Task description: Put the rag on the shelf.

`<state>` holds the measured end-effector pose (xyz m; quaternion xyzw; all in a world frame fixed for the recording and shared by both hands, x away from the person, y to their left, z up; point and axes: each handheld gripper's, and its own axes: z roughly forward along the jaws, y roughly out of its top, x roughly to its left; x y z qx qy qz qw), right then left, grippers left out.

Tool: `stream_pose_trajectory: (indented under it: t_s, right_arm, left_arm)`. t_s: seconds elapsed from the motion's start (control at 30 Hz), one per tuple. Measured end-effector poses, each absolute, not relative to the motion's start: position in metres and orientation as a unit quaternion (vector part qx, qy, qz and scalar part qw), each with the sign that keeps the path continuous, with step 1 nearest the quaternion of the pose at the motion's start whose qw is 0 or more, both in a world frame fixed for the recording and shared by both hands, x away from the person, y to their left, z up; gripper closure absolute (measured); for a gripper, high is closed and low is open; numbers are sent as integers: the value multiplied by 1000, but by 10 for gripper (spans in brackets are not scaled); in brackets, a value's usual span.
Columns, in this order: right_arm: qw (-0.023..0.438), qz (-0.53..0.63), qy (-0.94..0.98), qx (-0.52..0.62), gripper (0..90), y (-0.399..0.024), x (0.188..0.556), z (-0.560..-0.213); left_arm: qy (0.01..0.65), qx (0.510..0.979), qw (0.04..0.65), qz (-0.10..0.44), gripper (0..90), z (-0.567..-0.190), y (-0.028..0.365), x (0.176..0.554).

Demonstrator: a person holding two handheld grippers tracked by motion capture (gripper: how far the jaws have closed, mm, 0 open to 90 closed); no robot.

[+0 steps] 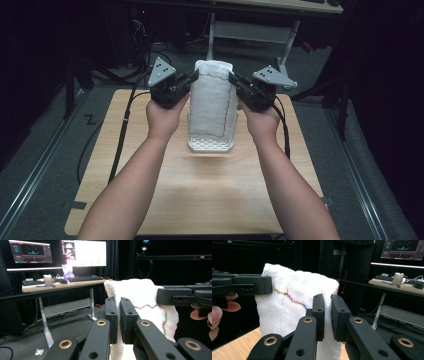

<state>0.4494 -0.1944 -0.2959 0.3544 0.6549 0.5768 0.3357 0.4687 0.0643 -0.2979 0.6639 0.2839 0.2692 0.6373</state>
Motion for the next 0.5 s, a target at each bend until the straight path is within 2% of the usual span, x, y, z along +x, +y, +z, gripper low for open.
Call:
stream_pose_trajectory:
  t_s: [0.27,0.5]
  right_arm:
    - [328,580,656,355,826,-198,473,-300]
    - [329,573,658,360,826,-197,486,-300]
  left_arm:
    - [282,670,625,285,856,-300,60,492]
    - [293,668,625,278,856,-306,59,505]
